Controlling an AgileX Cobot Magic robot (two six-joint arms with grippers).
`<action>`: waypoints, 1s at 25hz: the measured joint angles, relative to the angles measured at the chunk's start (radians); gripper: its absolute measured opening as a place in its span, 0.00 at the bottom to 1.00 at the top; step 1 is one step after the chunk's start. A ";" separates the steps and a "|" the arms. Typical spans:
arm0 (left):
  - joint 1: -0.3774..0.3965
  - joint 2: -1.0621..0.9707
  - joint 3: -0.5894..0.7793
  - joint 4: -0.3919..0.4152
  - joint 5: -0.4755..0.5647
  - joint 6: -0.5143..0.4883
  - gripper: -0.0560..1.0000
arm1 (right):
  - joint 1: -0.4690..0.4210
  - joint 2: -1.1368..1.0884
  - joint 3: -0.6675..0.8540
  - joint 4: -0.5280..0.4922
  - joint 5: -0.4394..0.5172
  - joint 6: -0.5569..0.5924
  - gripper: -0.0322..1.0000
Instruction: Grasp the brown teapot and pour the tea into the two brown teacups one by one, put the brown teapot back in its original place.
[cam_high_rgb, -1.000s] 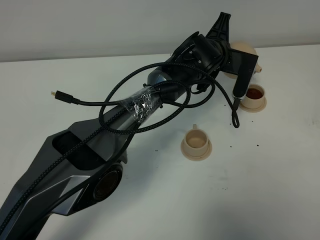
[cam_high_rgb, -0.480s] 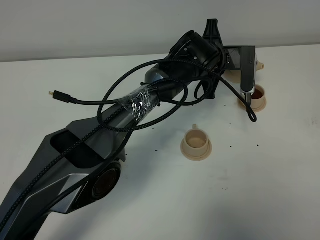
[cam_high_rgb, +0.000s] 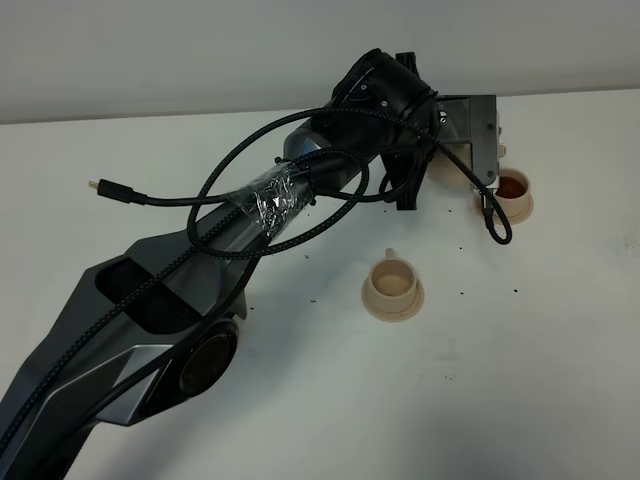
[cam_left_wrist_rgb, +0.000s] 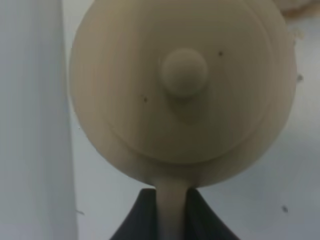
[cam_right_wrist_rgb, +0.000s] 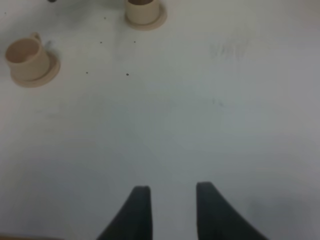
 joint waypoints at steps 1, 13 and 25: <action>0.000 -0.010 0.000 -0.007 0.025 0.000 0.17 | 0.000 0.000 0.000 0.000 0.000 0.000 0.26; 0.036 -0.143 -0.006 -0.120 0.294 0.023 0.17 | 0.000 0.000 0.000 0.000 0.000 0.000 0.26; 0.080 -0.142 -0.006 -0.306 0.294 0.058 0.17 | 0.000 0.000 0.000 0.000 0.000 0.000 0.26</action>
